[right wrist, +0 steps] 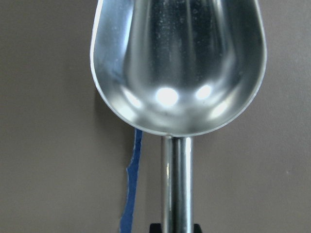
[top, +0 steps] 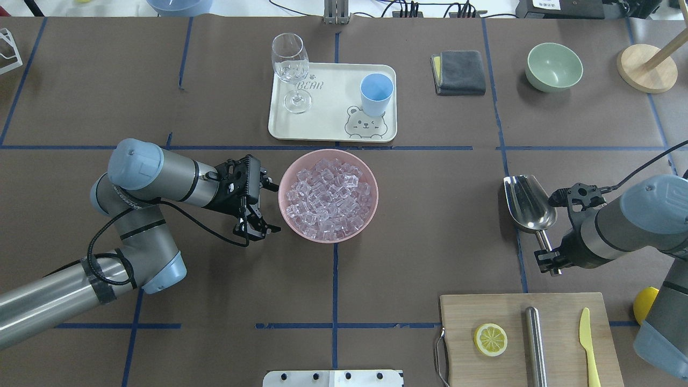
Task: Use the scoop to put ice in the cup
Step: 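Grasp the metal scoop handle with the right gripper and lift it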
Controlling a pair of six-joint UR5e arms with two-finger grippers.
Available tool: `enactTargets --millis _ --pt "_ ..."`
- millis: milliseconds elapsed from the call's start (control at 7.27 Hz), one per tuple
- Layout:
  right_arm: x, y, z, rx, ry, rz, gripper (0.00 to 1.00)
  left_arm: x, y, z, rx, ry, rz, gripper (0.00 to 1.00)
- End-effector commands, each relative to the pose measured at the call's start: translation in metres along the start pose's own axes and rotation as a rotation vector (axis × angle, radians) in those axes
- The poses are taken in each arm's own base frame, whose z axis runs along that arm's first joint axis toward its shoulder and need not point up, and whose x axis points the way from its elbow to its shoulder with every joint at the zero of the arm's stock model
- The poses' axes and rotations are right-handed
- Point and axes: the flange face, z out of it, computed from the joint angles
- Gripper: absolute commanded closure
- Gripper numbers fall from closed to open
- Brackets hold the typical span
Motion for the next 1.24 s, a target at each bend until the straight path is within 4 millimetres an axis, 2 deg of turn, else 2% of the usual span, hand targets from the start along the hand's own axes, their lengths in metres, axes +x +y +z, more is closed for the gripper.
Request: enactTargets --millis 0,138,275,412,550,688,825,962,1100 --pt "-0.008 -0.005 -0.026 0.078 0.023 -0.179 1.00 0.000 0.000 0.000 0.000 0.000 0.001 0.00" --pt "-0.009 -0.007 -0.040 0.054 0.078 -0.292 1.00 0.000 0.002 0.000 -0.002 0.000 -0.001 0.00" --pt "-0.015 -0.018 -0.070 0.060 0.105 -0.459 1.00 0.000 0.001 0.000 -0.001 0.000 -0.002 0.00" --pt "-0.036 -0.029 -0.091 0.058 0.115 -0.471 1.00 0.000 0.000 0.000 0.000 0.000 -0.001 0.00" --pt "-0.077 -0.044 -0.106 0.027 0.131 -0.475 1.00 0.000 -0.001 0.000 0.002 0.000 0.000 0.00" --pt "-0.132 -0.057 -0.131 -0.009 0.147 -0.484 1.00 0.000 -0.002 0.000 0.003 0.000 -0.013 0.00" --pt "-0.181 -0.058 -0.156 -0.069 0.178 -0.472 1.00 0.000 -0.002 0.000 0.003 0.001 -0.015 0.00" --pt "-0.209 -0.053 -0.174 -0.109 0.199 -0.460 1.00 0.000 -0.003 0.000 0.004 0.001 -0.015 0.00" --pt "-0.226 -0.050 -0.183 -0.120 0.197 -0.469 1.00 0.000 -0.004 0.000 0.006 0.001 -0.027 0.00"
